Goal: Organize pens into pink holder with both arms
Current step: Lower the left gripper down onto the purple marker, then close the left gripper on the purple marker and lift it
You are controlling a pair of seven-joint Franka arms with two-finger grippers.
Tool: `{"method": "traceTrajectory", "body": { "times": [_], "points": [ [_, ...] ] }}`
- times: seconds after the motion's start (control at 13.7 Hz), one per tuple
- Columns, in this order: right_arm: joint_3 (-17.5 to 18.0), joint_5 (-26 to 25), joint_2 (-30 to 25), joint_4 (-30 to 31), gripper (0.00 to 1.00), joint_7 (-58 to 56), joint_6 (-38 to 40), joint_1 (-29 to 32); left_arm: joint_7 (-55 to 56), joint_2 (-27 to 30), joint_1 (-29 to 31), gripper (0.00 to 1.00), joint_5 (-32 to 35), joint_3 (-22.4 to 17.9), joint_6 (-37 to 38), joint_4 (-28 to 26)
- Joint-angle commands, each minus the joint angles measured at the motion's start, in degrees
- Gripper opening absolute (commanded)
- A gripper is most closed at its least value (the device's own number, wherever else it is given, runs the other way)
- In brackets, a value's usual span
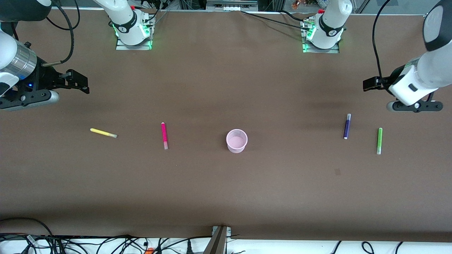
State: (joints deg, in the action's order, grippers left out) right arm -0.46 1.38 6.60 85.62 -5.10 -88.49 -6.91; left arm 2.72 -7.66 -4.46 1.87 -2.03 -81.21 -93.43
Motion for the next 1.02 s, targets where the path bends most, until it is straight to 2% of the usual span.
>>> {"method": "traceTrajectory", "body": {
  "times": [0.0, 0.51, 0.95],
  "points": [
    [0.7, 0.6, -0.5, 0.6, 1.0, -0.6, 0.2, 1.0, -0.9, -3.1, 0.9, 1.0, -0.2, 0.0, -2.5, -0.5],
    [0.7, 0.6, -0.5, 0.5, 1.0, -0.6, 0.2, 0.9, -5.2, -4.8, 0.8, 1.0, 5.9, 0.1, -38.5, -21.9],
    [0.7, 0.6, -0.6, 0.5, 1.0, -0.5, 0.2, 0.9, -17.8, -14.9, 5.2, 1.0, 6.4, 0.1, -60.4, -28.0]
  ]
}}
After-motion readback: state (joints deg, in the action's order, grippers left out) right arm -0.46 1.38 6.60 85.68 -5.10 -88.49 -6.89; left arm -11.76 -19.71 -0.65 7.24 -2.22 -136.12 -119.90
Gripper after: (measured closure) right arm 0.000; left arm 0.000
